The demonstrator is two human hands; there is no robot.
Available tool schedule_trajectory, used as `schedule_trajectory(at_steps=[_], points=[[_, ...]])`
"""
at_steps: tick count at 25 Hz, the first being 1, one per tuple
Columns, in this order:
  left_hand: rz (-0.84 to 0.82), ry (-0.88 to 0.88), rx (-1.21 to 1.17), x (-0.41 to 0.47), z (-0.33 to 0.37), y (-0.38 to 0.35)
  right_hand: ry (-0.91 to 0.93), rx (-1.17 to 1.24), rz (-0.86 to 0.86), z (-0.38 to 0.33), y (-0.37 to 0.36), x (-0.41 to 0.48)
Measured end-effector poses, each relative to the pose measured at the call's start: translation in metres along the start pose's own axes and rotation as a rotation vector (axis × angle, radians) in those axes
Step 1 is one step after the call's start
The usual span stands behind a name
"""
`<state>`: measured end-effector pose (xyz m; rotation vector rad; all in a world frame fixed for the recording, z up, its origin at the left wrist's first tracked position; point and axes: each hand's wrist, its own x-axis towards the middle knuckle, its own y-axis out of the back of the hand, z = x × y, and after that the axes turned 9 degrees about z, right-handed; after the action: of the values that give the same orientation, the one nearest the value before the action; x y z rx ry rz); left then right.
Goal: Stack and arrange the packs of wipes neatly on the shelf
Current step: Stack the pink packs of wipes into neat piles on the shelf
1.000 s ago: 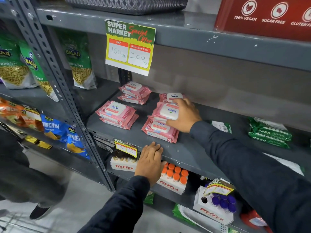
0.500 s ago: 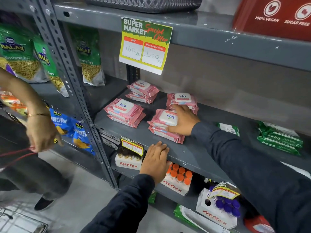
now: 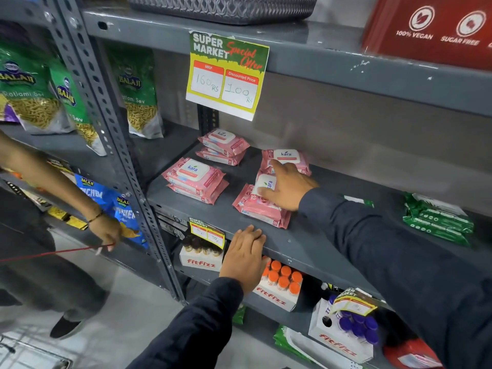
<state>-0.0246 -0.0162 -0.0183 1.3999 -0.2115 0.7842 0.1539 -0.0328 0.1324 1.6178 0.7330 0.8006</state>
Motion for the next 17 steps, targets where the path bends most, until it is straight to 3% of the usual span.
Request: schedule_trajectory(at_steps=[2,8,14,17], points=[[-0.018,0.007,0.002,0.001,0.001,0.001,0.079,-0.012,0.015,0.001,0.010,0.008],[-0.058,0.018,0.000,0.001,0.002,0.005,0.338,-0.394,-0.271,0.013,0.014,0.022],[-0.062,0.013,0.009,0.001,0.001,0.006,0.442,-0.280,-0.214,0.007,0.020,0.024],[-0.076,0.024,-0.002,0.001,0.002,0.005,0.384,-0.273,-0.233,0.008,0.022,0.021]])
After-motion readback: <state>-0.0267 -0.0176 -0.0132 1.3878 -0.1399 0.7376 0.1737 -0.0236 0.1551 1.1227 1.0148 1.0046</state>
